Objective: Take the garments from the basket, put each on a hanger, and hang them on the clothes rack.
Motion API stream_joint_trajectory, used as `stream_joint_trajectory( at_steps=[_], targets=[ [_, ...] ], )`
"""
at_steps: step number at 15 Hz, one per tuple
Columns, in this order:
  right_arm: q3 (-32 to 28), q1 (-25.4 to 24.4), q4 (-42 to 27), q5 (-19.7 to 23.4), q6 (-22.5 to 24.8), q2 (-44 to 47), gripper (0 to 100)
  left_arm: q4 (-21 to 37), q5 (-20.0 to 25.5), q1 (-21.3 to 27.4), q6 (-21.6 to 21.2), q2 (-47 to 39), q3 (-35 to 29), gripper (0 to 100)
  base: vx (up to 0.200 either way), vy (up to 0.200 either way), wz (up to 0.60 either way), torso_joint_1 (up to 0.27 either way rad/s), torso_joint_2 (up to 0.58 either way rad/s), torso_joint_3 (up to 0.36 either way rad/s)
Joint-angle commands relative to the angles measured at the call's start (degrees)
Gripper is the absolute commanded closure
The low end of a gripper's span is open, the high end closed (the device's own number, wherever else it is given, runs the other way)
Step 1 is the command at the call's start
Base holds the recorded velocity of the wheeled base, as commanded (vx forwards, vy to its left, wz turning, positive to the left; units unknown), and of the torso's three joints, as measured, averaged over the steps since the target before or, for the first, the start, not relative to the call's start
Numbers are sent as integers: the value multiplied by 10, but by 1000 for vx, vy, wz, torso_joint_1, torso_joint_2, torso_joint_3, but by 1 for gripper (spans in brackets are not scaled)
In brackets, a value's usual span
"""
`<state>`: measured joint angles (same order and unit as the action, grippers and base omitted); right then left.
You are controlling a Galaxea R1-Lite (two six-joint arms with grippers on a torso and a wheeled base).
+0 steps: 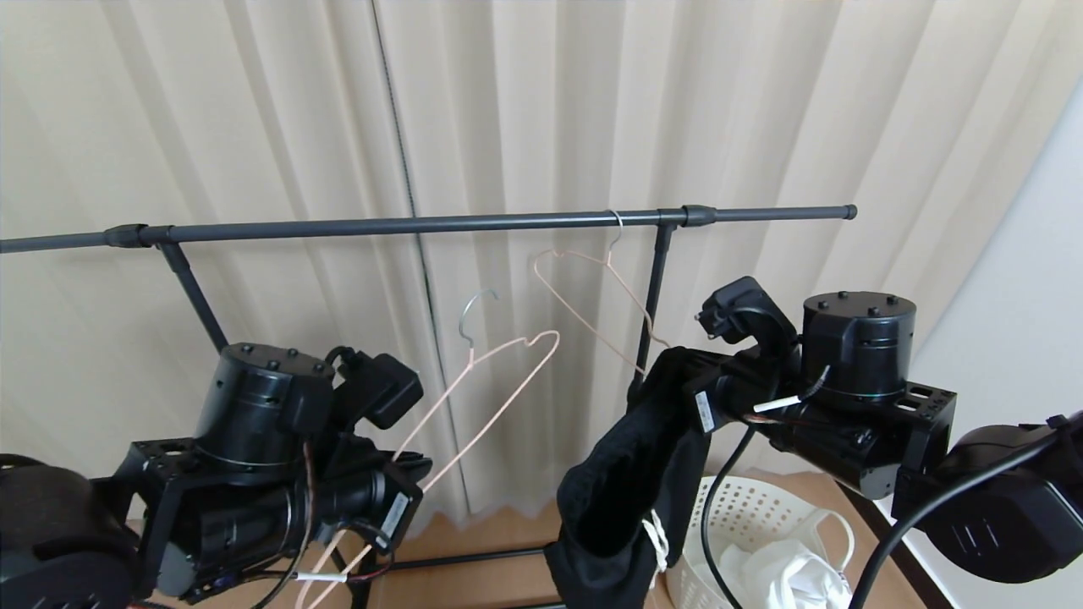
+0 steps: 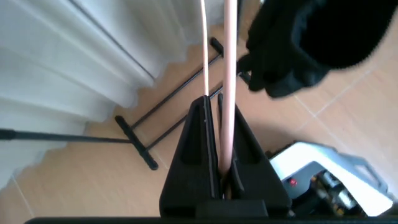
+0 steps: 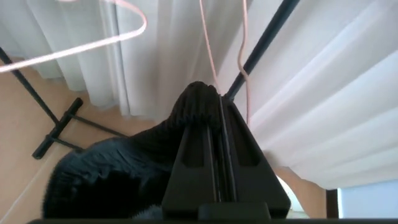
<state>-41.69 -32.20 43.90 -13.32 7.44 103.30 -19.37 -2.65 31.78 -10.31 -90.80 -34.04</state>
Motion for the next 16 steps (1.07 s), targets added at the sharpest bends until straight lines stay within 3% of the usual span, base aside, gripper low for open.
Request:
stream_joint_trajectory(
  at_steps=[1, 4, 7, 9, 16],
  targets=[
    [-8, -9, 0, -28, 1, 5, 100, -13, 30, -19, -30, 37, 43, 100, 0, 0, 0, 0, 0, 0],
    [-37, -10, 0, -81, 0, 27, 100, -44, 86, -27, -74, 53, 85, 100, 0, 0, 0, 0, 0, 0],
    [-53, -10, 1, -111, -1, 48, 100, -59, 108, -27, -96, 59, 107, 100, 0, 0, 0, 0, 0, 0],
    [-77, -9, 1, -135, -2, 69, 100, -84, 147, -23, -104, 69, 135, 100, 0, 0, 0, 0, 0, 0],
    [-102, -11, 0, -149, -30, 87, 100, -93, 200, -21, -117, 66, 141, 100, 0, 0, 0, 0, 0, 0]
  ],
)
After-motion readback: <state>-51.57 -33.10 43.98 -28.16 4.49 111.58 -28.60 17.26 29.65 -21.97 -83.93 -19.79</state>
